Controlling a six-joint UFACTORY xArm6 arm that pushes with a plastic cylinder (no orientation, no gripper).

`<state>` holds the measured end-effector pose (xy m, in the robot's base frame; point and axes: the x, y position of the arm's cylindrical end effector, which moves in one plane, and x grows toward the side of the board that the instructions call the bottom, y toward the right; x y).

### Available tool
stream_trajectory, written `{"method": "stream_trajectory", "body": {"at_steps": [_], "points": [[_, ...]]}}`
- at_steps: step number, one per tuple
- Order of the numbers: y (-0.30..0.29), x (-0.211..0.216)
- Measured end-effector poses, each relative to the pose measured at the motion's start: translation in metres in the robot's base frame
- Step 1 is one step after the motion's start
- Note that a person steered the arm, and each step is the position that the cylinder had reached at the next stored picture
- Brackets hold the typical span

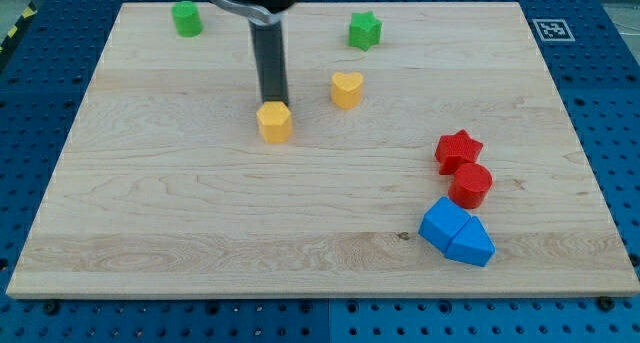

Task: Move the hexagon diagonally bottom right of green circle

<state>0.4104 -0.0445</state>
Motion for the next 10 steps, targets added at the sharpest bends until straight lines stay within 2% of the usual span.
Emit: {"method": "stream_trajectory", "body": {"at_steps": [1, 4, 5, 7, 9, 10], "points": [[0.021, 0.044], [0.069, 0.104], [0.047, 0.115], [-0.006, 0.050], [-0.008, 0.096], [-0.032, 0.083]]}}
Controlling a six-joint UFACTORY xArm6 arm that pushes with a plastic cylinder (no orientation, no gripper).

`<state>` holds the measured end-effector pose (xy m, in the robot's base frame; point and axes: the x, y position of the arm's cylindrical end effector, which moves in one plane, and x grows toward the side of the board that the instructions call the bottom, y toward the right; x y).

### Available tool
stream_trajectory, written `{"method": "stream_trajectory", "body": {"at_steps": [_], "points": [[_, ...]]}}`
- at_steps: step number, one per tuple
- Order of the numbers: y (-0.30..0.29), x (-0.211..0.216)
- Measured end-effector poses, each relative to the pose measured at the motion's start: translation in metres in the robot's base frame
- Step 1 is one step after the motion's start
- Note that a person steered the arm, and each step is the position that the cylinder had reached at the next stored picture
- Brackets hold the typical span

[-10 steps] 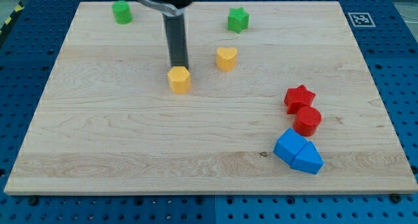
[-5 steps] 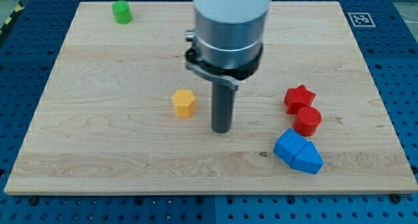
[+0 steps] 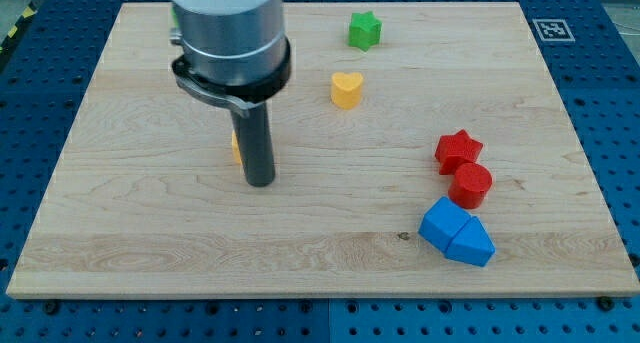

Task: Move the hexagon diagonally bottom right of green circle

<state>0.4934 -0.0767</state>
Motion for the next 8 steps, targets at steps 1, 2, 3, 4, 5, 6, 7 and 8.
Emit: {"method": "stream_trajectory", "body": {"at_steps": [1, 2, 3, 4, 5, 6, 7, 8], "points": [[-0.012, -0.054], [-0.017, -0.062], [-0.017, -0.048], [-0.019, -0.074], [-0.041, -0.119], [-0.052, -0.120], [-0.052, -0.093], [-0.052, -0.106]]}}
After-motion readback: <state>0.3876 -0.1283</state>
